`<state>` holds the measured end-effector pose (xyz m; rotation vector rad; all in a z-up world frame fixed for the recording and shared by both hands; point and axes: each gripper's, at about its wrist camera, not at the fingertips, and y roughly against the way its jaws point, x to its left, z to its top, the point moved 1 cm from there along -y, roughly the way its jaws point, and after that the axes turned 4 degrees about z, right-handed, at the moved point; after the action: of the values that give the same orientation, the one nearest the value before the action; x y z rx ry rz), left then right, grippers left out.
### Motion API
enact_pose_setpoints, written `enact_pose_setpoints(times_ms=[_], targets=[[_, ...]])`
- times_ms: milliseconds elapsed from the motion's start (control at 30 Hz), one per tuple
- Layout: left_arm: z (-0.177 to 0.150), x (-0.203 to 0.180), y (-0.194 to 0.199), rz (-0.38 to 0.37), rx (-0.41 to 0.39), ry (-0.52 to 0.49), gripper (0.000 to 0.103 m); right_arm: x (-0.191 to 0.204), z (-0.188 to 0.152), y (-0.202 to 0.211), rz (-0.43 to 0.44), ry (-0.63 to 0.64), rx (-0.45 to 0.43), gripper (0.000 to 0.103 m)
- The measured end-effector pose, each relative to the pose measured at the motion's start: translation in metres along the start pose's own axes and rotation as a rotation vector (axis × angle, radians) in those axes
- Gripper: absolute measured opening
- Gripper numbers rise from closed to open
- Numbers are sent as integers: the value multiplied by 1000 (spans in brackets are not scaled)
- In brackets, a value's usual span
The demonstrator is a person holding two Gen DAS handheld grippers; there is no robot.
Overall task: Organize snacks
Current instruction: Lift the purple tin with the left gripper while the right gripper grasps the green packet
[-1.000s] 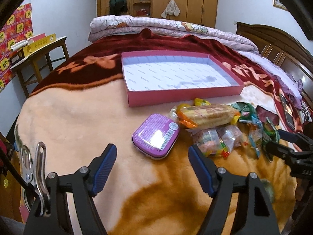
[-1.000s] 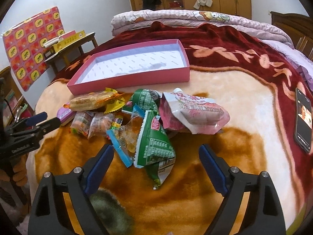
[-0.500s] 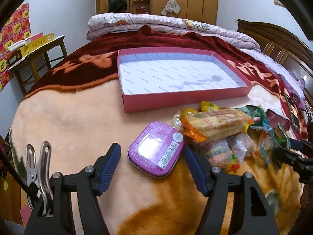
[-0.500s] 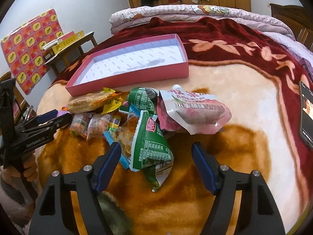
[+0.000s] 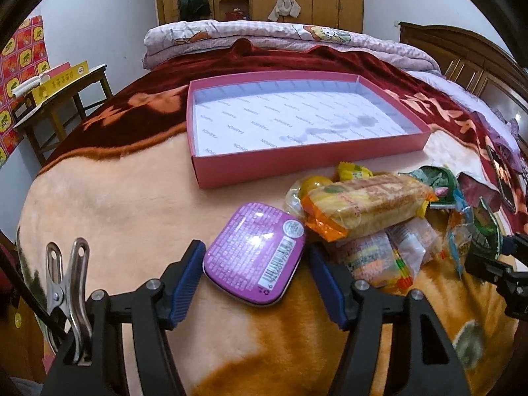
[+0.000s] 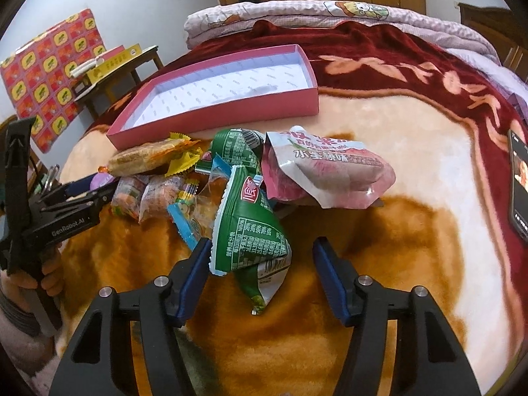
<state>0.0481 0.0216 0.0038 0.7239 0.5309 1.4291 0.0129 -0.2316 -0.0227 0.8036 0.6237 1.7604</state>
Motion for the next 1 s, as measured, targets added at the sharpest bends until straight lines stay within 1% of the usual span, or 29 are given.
enact_pose_setpoints(times_ms=[133, 433, 500, 567, 667, 1000], targets=[[1, 0, 0, 4, 5, 20, 70, 0, -3, 1, 1, -8, -25, 64], [1, 1, 0, 13, 8, 27, 69, 1, -3, 2, -7, 5, -27, 64], [2, 2, 1, 13, 8, 31, 65, 0, -3, 3, -2, -3, -29, 60], [1, 2, 1, 12, 7, 34, 65, -3, -3, 5, -9, -18, -32, 47], [0, 3, 3, 10, 6, 35, 65, -7, -1, 6, -1, -36, -33, 37], [-7, 9, 18, -10, 0, 56, 64, -1, -3, 15, 13, -23, -44, 33]])
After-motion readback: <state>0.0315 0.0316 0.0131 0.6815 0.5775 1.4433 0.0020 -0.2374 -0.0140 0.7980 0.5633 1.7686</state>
